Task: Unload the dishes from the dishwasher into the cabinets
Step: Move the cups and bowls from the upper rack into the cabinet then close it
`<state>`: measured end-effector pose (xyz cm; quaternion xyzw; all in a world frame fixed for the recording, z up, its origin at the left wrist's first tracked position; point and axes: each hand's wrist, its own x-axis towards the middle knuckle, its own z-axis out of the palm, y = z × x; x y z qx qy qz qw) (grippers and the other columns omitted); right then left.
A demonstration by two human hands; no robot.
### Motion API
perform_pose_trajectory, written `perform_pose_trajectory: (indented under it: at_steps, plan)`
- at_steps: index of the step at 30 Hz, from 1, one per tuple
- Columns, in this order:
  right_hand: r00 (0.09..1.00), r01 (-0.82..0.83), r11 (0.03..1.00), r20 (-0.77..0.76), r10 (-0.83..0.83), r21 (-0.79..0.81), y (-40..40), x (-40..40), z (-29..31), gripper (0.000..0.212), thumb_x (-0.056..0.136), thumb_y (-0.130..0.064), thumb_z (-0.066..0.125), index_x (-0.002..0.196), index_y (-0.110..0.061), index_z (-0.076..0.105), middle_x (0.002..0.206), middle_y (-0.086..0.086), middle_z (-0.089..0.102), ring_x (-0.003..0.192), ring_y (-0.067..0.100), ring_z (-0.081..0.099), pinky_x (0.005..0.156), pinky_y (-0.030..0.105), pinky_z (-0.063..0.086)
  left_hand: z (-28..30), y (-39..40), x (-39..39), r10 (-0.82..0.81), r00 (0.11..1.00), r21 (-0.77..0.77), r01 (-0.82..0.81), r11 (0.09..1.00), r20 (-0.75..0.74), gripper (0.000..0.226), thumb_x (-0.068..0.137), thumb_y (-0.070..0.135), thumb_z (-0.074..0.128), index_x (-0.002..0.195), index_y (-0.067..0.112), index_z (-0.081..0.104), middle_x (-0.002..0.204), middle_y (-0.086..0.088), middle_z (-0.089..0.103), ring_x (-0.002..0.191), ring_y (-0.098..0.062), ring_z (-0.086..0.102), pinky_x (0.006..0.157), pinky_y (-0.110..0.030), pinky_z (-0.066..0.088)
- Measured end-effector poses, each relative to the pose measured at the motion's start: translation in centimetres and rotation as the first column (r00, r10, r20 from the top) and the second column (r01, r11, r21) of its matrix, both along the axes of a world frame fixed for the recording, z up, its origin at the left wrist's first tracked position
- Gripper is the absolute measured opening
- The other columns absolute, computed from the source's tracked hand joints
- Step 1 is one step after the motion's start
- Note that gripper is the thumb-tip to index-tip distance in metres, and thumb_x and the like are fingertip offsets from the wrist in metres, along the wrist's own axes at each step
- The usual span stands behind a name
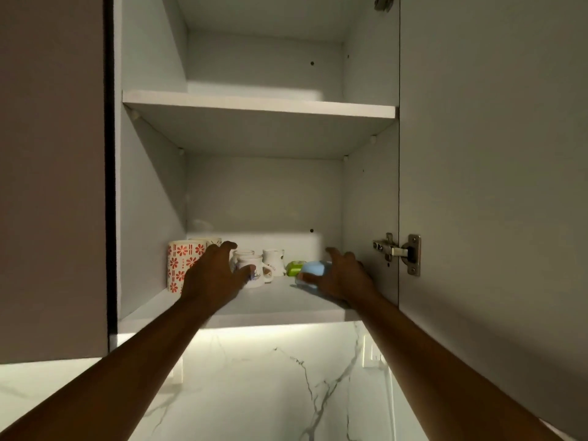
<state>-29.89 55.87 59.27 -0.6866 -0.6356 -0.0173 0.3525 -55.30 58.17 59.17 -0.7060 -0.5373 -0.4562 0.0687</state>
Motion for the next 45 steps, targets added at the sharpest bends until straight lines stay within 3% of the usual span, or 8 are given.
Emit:
perform_pose_trajectory:
  at_steps: [2, 6, 12, 15, 20, 27, 34, 45]
  plan:
    - [1.0, 0.014, 0.999, -0.012, -0.013, 0.04, -1.1, -0.6, 0.3, 0.108, 0.07, -0.081, 0.064, 0.155, -0.025, 0.025, 0.15, 0.018, 0.035, 0.13, 0.038, 0.046, 0.1, 0.048, 0.049, -0.2, -1.3, -0.6, -0.035, 0.999, 0.031, 0.036, 0.999, -0.017, 0.067, 0.082, 0.059, 0.065, 0.137, 0.027, 0.044, 0.132, -0.005, 0.054, 0.112, -0.025, 0.055, 0.081, -0.034, 0.045]
    - [0.997, 0.083, 0.977, -0.008, -0.083, 0.195, -4.7, -2.6, -0.9, 0.091, 0.079, -0.077, 0.058, 0.149, -0.023, 0.036, 0.14, 0.016, 0.047, 0.128, 0.034, 0.048, 0.1, 0.045, 0.047, -0.8, -5.1, -1.5, -0.071, 0.991, 0.162, 0.089, 0.983, -0.112, 0.062, 0.083, 0.063, 0.06, 0.133, 0.028, 0.047, 0.127, -0.004, 0.054, 0.116, -0.024, 0.051, 0.08, -0.037, 0.046]
    - [0.975, 0.142, 0.894, 0.094, -0.2, 0.426, -13.2, -6.2, -4.2, 0.073, 0.085, -0.066, 0.06, 0.141, -0.019, 0.048, 0.133, 0.008, 0.054, 0.121, 0.028, 0.05, 0.093, 0.04, 0.045, -3.8, -11.3, -2.8, -0.234, 0.956, 0.367, 0.285, 0.885, -0.179, 0.04, 0.09, 0.047, 0.061, 0.122, 0.024, 0.056, 0.12, -0.001, 0.056, 0.11, -0.02, 0.052, 0.071, -0.037, 0.053]
    - [0.954, 0.2, 0.859, 0.105, -0.28, 0.472, -19.1, -7.3, -8.3, 0.069, 0.088, -0.066, 0.056, 0.138, -0.02, 0.05, 0.133, 0.006, 0.055, 0.121, 0.027, 0.052, 0.09, 0.039, 0.049, -7.1, -15.8, -3.0, -0.301, 0.933, 0.352, 0.355, 0.866, -0.199, 0.04, 0.091, 0.047, 0.058, 0.124, 0.025, 0.054, 0.122, 0.001, 0.055, 0.114, -0.021, 0.052, 0.072, -0.037, 0.05]
    - [0.916, 0.302, 0.888, 0.152, -0.371, 0.346, -29.5, -7.6, -17.4, 0.063, 0.089, -0.063, 0.058, 0.135, -0.021, 0.051, 0.127, 0.006, 0.058, 0.11, 0.024, 0.058, 0.078, 0.032, 0.053, -15.7, -23.4, -2.5, -0.49, 0.811, 0.123, 0.548, 0.827, -0.318, 0.047, 0.089, 0.048, 0.061, 0.13, 0.027, 0.051, 0.127, 0.0, 0.051, 0.116, -0.021, 0.053, 0.081, -0.04, 0.051]
    - [0.858, 0.504, 0.863, 0.134, -0.496, -0.034, -46.0, -6.2, -27.1, 0.058, 0.087, -0.049, 0.066, 0.135, -0.022, 0.049, 0.126, 0.01, 0.054, 0.112, 0.03, 0.058, 0.083, 0.04, 0.051, -27.1, -34.6, 0.3, -0.76, 0.629, -0.203, 0.732, 0.65, -0.164, 0.052, 0.082, 0.044, 0.071, 0.128, 0.031, 0.052, 0.124, -0.001, 0.053, 0.113, -0.024, 0.055, 0.091, -0.044, 0.05]
    - [0.759, 0.623, 0.697, 0.06, -0.648, -0.354, -62.3, -2.1, -35.2, 0.059, 0.086, -0.046, 0.068, 0.136, -0.024, 0.048, 0.129, 0.012, 0.054, 0.113, 0.033, 0.058, 0.089, 0.043, 0.053, -32.3, -44.6, 6.6, -0.826, 0.526, -0.422, 0.714, 0.559, -0.203, 0.063, 0.078, 0.044, 0.074, 0.135, 0.033, 0.048, 0.132, -0.006, 0.048, 0.126, -0.032, 0.046, 0.099, -0.052, 0.041]
    - [0.616, 0.642, 0.475, 0.037, -0.787, -0.602, -89.8, 6.6, -44.9, 0.059, 0.087, -0.043, 0.069, 0.138, -0.024, 0.046, 0.135, 0.01, 0.052, 0.116, 0.029, 0.055, 0.094, 0.043, 0.05, -41.4, -65.5, 20.8, -0.906, 0.337, -0.694, 0.589, 0.414, -0.255, 0.069, 0.084, 0.055, 0.064, 0.143, 0.03, 0.039, 0.139, -0.009, 0.042, 0.129, -0.032, 0.044, 0.096, -0.051, 0.047]
